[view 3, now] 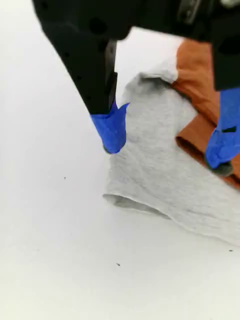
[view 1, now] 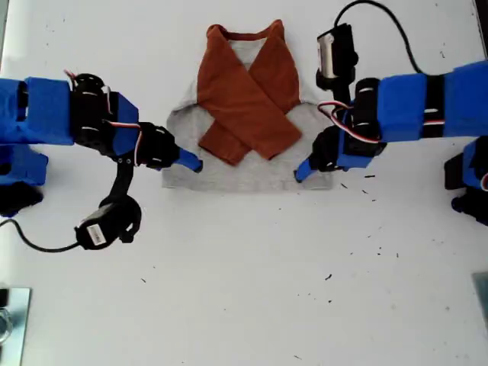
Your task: Fold t shirt
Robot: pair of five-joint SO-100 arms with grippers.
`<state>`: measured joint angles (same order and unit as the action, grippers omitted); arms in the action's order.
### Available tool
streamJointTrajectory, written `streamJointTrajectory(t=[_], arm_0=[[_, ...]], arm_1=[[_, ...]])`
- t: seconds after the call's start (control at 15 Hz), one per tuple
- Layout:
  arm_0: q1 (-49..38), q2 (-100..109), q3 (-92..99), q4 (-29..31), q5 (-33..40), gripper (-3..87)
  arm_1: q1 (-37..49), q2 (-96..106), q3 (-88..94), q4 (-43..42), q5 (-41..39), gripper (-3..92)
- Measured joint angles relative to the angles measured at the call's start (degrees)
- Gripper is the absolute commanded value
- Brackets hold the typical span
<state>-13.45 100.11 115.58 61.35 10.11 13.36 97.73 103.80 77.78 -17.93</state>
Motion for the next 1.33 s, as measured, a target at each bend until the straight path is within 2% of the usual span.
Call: streamJointTrajectory(t=[0.07, 0.13, 0.2, 0.27, 0.4, 0.53, 0.73, 0.93, 1.07, 1.2, 1.33], arm_0=[[-0.7, -3.52, 0.26, -2.02, 0.26, 20.3], [-1.32, -6.59, 0.18, -3.25, 0.97, 10.0], [-1.93, -9.32, -0.53, -4.04, 1.49, 1.4], [-2.11, -10.99, -1.32, -4.39, 2.29, -0.3], [-1.93, -13.36, -4.13, -5.89, 2.9, -0.3], [-1.14, -11.25, -4.75, -5.98, 2.9, -0.3], [7.82, -6.94, -7.21, -5.27, 0.97, -0.3], [19.95, -4.75, -10.46, -4.22, -5.98, -0.3], [24.43, -4.39, -11.16, -4.22, -9.14, -0.3], [24.17, -1.23, -11.16, -3.52, -8.96, -0.3], [18.54, 5.27, -10.46, -1.76, -4.13, 4.4]], arm_1=[[0.0, -1.49, 1.49, -3.16, 0.0, 28.9], [0.0, -2.72, 2.64, -5.71, 0.18, 19.7], [-0.09, -3.52, 3.52, -7.91, 0.18, 4.7], [-0.62, -5.98, 3.52, -10.9, 0.26, 3.3], [-0.97, -7.38, 4.04, -16.08, 0.53, 3.2], [-1.32, -6.59, 4.13, -16.08, 0.53, 3.2], [-6.86, 5.54, 6.06, -8.0, 2.02, 3.1], [-18.19, 15.82, 3.78, 0.7, 8.09, 3.1], [-22.76, 15.82, 1.14, 2.29, 10.37, 3.1], [-19.16, 15.91, 0.44, 1.76, 7.03, 3.2], [-9.58, 16.7, 0.26, -1.67, 0.09, 3.2]])
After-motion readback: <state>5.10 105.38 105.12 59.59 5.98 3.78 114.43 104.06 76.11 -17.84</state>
